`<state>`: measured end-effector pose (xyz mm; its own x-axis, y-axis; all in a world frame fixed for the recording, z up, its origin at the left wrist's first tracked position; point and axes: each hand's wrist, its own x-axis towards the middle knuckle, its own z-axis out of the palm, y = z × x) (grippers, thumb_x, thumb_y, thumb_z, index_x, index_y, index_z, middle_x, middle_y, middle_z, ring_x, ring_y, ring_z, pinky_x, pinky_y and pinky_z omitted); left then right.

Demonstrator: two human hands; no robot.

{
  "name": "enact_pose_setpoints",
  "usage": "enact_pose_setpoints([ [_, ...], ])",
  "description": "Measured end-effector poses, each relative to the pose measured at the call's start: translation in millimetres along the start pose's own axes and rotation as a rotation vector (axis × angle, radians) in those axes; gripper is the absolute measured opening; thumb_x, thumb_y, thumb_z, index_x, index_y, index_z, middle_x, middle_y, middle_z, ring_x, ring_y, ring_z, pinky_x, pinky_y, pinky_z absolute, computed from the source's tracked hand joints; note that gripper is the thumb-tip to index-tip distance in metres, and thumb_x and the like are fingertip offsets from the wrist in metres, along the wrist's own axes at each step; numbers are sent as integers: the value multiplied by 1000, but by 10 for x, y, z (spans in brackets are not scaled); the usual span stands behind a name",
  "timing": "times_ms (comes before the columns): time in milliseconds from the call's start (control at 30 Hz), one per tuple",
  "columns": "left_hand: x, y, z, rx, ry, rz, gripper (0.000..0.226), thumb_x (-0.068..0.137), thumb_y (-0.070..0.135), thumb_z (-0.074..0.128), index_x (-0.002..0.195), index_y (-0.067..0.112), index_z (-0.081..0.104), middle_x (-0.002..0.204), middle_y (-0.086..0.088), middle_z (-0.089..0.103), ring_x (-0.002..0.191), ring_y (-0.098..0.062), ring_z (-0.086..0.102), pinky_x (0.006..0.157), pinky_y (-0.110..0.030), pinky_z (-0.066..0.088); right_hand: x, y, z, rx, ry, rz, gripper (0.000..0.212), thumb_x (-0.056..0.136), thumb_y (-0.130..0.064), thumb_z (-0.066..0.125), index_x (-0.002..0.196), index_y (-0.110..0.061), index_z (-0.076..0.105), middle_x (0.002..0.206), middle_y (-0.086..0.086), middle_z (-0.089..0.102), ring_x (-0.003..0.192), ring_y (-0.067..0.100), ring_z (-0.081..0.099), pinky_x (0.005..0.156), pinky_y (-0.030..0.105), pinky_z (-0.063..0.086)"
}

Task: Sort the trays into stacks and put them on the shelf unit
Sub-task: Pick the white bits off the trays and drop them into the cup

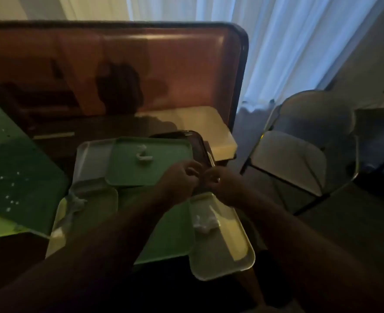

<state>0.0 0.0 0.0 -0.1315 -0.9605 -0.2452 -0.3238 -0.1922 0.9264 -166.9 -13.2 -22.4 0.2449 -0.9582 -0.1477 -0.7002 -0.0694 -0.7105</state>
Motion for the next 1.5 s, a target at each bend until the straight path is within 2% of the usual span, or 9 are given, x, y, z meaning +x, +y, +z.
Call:
enact_pose_setpoints([
  [167,-172,-437,157,5,-68,-203,37,83,-11,55,116,4,61,97,-10,65,62,-16,58,41,-13,43,-184,271,477,-310,-288,184,57,86,-20,75,139,-24,55,132,4,59,105,17,64,86,32,58],
  [433,-262,-643,109,-4,-81,-281,38,86,-11,51,122,0,58,102,-15,62,62,-17,55,42,-11,43,-183,627,759,-612,-274,112,20,93,-27,65,113,-24,67,111,-2,61,88,14,60,66,26,46],
  [667,-241,-710,-158,-133,47,-256,33,95,14,58,127,19,57,96,1,63,76,-17,60,58,-24,48,162,226,534,-55,53,198,15,94,-19,65,108,-17,61,93,0,63,84,17,64,70,32,57],
  [833,-308,-694,-435,-417,160,-326,26,100,41,48,117,26,60,99,-1,67,88,-22,64,75,-33,48,262,-695,652,364,-203,55,22,96,-14,63,117,-9,59,94,6,69,77,13,69,61,17,54],
  [967,-492,-811,-753,-471,275,-327,19,104,19,42,110,12,59,94,-13,69,75,-25,70,60,-30,55,263,-926,1032,542,-372,119,25,93,1,61,116,-11,60,107,11,68,91,24,71,76,30,61],
  [1067,-627,-1061,-1020,-373,450,-350,24,100,2,37,94,14,58,82,-9,61,60,-18,58,46,-23,46,274,-914,1411,237,-304,68,40,88,1,66,124,-14,59,118,10,62,90,20,65,70,25,55],
  [1167,-737,-1384,-1287,-203,619,-393,32,96,5,39,86,26,61,82,-7,60,62,-16,51,54,-26,41,297,-878,1723,-131,-364,-10,53,87,-17,73,136,-16,55,128,10,53,107,23,58,90,32,51],
  [1333,-896,-1620,-1548,-121,736,-419,30,95,14,48,119,21,65,115,-6,67,90,-22,64,68,-28,49,378,-826,1997,-598,-596,-90,37,90,-34,68,118,-11,63,117,13,58,102,31,63,86,34,53],
  [1500,-943,-1673,-1627,-177,760,-396,28,96,23,52,122,23,63,111,-3,64,80,-18,62,60,-25,44,492,-1040,2074,-378,-420,-78,5,90,-20,65,87,-16,64,84,5,64,81,24,63,66,27,44],
])
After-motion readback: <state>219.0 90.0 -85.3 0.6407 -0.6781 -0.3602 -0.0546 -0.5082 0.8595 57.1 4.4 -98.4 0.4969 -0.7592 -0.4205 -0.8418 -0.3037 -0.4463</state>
